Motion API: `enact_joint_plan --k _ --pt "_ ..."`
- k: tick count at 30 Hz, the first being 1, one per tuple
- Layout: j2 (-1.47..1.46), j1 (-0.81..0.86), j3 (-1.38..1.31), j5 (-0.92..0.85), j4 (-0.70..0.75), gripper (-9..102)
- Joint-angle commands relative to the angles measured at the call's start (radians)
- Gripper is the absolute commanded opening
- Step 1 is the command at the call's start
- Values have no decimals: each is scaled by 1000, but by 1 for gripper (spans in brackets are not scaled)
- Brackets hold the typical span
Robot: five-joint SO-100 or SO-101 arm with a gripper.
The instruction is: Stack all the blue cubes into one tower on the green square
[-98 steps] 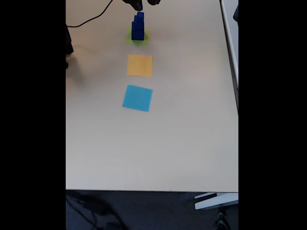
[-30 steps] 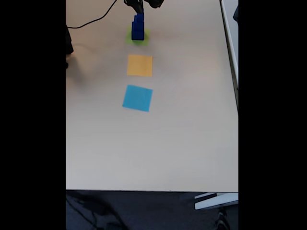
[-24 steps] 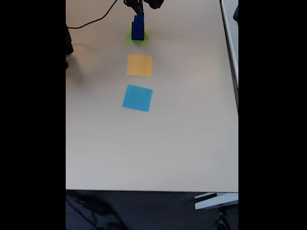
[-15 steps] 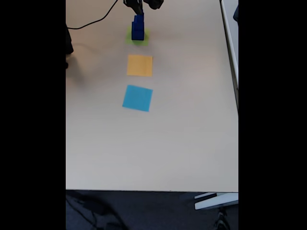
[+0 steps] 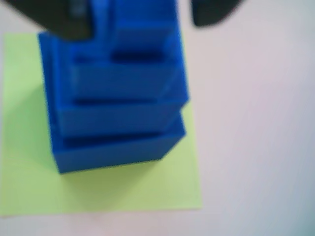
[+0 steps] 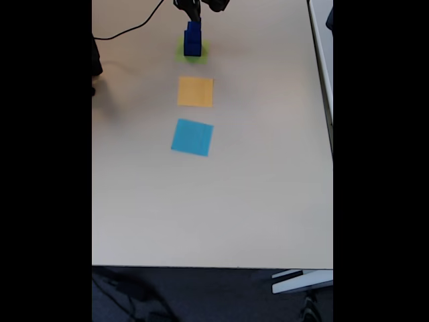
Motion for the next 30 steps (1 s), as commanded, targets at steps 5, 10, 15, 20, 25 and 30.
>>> enact_joint_plan --k 5,10,15,20,25,30 --pt "-6 -17 -101 -61 -104 7" --pt "-52 -37 -195 -51 -120 5" --pt "-63 -29 -213 -44 -120 0" --pt "-55 -5 -210 -69 -115 0" --pt "-43 35 -210 -84 -109 0" --pt "-61 75 -232 -118 -109 0"
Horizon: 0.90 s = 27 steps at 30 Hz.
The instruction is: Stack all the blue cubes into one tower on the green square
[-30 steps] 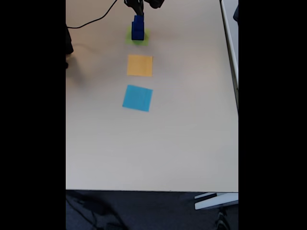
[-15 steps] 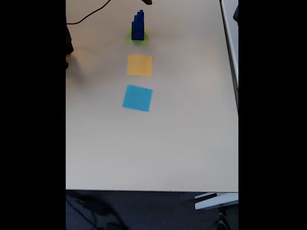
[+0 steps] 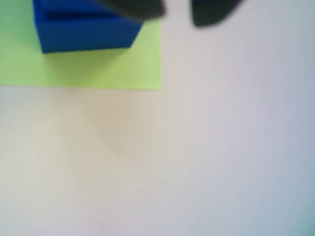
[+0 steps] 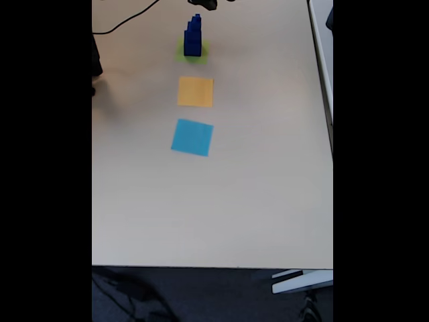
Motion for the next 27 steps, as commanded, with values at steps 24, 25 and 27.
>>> enact_joint_plan --k 24,25,27 --pt "-166 20 -502 -28 428 0" --pt "-166 12 -506 -17 448 0" --pt "-166 -8 -517 12 488 0"
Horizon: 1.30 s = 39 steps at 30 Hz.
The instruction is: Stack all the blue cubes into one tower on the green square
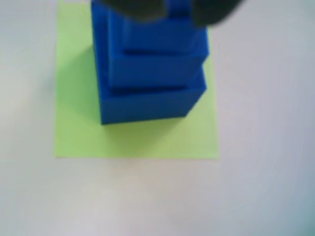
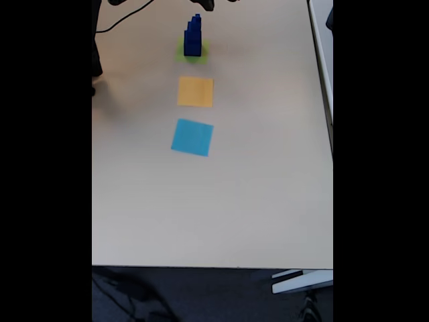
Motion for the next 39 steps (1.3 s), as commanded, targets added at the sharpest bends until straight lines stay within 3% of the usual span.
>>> enact_joint_plan --k 1,18,30,39 --pt "18 -34 -66 43 61 0" --pt "123 -41 164 84 94 0" --pt "152 -92 107 167 89 0" --pt "218 -104 67 124 97 0"
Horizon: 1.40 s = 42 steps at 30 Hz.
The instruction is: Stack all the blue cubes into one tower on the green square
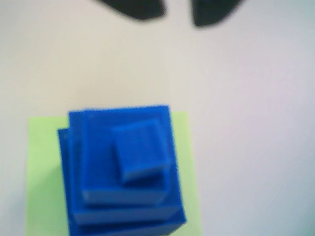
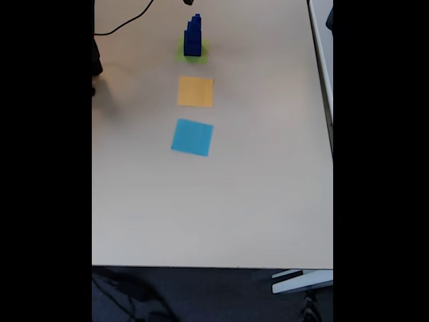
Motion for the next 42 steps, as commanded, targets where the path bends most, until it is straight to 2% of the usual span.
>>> enact_joint_plan --k 1,17,25,42 --pt "104 0 -67 -23 9 0" --pt "83 17 -101 -31 -9 0" --pt "-34 14 -267 -18 -14 0" --pt "-123 12 -291 3 -98 0"
